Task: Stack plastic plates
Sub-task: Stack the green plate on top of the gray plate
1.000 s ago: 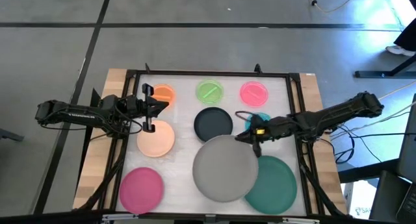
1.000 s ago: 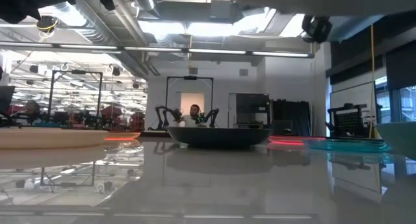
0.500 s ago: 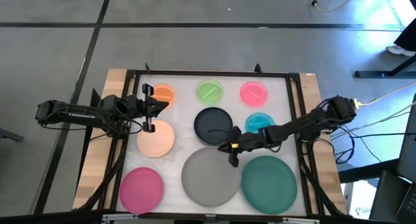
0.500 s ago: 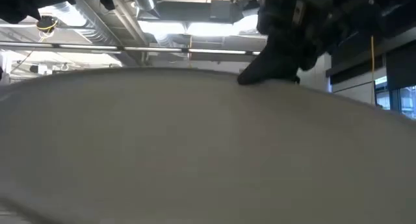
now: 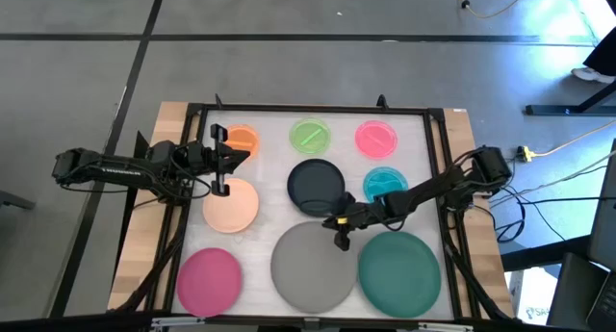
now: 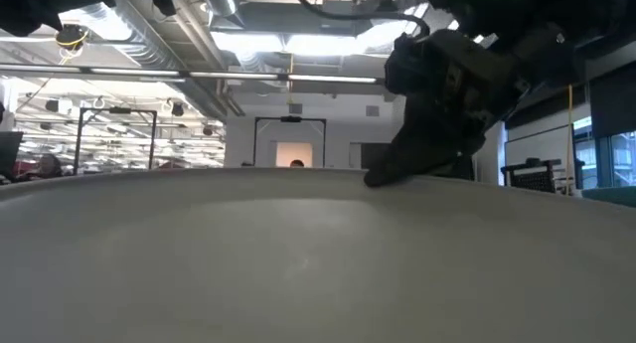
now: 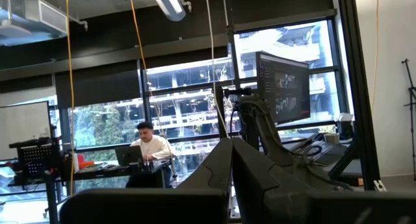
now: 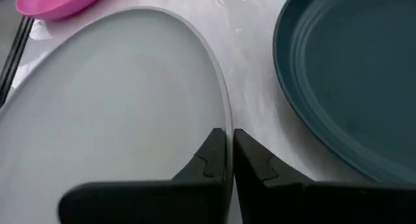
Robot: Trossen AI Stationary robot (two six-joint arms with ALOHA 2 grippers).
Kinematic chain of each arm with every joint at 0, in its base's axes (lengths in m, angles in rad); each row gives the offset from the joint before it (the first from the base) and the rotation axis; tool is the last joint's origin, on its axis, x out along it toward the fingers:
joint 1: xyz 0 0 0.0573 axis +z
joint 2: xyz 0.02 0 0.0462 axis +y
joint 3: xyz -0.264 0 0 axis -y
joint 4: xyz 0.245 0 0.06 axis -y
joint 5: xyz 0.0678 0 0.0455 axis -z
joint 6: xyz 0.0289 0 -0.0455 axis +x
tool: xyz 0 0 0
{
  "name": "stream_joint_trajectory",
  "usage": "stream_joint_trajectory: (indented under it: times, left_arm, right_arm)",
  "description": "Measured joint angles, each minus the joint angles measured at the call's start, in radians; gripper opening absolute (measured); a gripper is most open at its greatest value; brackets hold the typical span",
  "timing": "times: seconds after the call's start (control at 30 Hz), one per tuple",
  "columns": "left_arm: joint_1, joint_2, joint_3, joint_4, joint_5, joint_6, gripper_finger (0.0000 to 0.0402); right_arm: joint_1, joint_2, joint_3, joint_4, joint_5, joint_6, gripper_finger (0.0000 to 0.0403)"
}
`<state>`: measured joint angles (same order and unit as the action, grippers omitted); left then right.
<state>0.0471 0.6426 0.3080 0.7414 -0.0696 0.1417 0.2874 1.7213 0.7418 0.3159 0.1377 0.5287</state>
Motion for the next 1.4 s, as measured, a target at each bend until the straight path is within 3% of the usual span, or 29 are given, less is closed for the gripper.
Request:
stream_joint_trajectory:
  times: [0.23,0.37,0.47,0.67,0.83,1.1,1.23,1.4]
  left_arm:
    - [0.0,0.0,0.0,-0.006,0.0,-0.026,0.0006]
    - [0.0,0.0,0.0,-0.006,0.0,-0.026,0.0006]
    - [0.0,0.0,0.0,-0.007,0.0,-0.027,0.0006]
    - [0.0,0.0,0.0,-0.007,0.0,-0.027,0.0006]
    - [0.0,0.0,0.0,-0.018,0.0,-0.036,0.0006]
    - [0.0,0.0,0.0,-0.04,0.0,-0.087,0.0006]
    - [0.0,0.0,0.0,-0.031,0.0,-0.082,0.0006]
    - [0.0,0.0,0.0,-0.035,0.0,-0.082,0.0006]
  right_arm:
    - [0.0,0.011,0.0,-0.003,-0.061,0.032,0.0081]
    - [-0.009,-0.021,0.001,-0.055,-0.187,-0.09,0.0123]
    - [-0.012,-0.099,0.044,-0.223,-0.237,-0.107,0.0137]
    - [0.054,-0.26,0.076,-0.557,-0.242,-0.096,0.014]
    - [0.143,-0.37,0.076,-0.755,-0.165,-0.026,0.0138]
    - [0.335,-0.443,0.076,-1.054,0.07,0.173,0.0125]
    - [0.384,-0.442,0.05,-1.069,0.136,0.227,0.0124]
    - [0.387,-0.441,-0.017,-1.067,0.127,0.265,0.0124]
